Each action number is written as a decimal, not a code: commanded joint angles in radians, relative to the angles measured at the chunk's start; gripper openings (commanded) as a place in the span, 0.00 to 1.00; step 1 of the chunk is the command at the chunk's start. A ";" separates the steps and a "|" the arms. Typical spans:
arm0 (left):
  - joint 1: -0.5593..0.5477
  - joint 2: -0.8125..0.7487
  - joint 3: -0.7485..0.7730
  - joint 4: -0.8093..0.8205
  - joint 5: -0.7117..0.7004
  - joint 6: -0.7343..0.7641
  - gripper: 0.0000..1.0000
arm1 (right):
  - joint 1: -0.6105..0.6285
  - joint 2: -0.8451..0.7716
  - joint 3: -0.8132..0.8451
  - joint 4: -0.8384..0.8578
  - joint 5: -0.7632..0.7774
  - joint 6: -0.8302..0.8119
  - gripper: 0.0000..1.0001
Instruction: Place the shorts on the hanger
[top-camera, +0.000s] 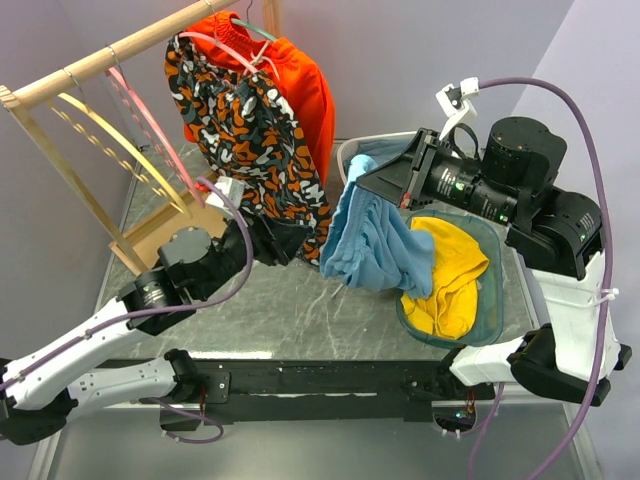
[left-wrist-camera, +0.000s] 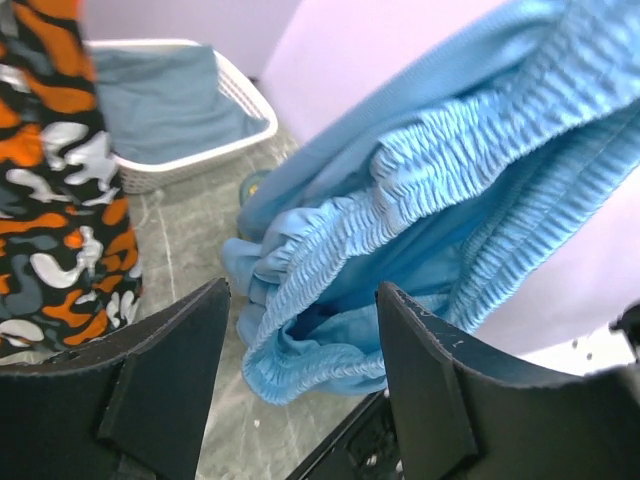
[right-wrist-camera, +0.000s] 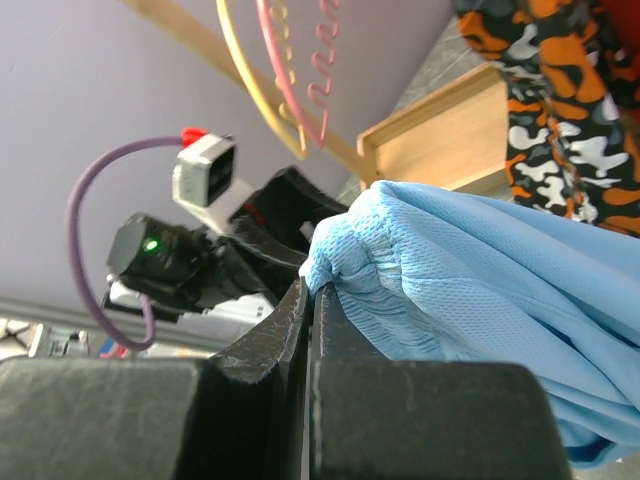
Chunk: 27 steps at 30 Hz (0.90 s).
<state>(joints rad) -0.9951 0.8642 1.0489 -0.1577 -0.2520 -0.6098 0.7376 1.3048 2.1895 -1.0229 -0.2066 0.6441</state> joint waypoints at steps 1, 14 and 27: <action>0.001 0.035 -0.033 0.058 0.120 0.085 0.65 | 0.026 0.001 0.039 0.076 -0.056 -0.023 0.00; -0.002 0.124 -0.075 0.265 0.105 0.162 0.77 | 0.072 0.025 0.035 0.057 -0.057 -0.034 0.00; -0.017 0.173 0.002 0.287 0.030 0.153 0.01 | 0.083 -0.082 -0.135 0.063 0.123 -0.040 0.00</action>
<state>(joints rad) -0.9985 1.0725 0.9722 0.1364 -0.1570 -0.4519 0.8131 1.3003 2.0590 -1.0237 -0.2050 0.6258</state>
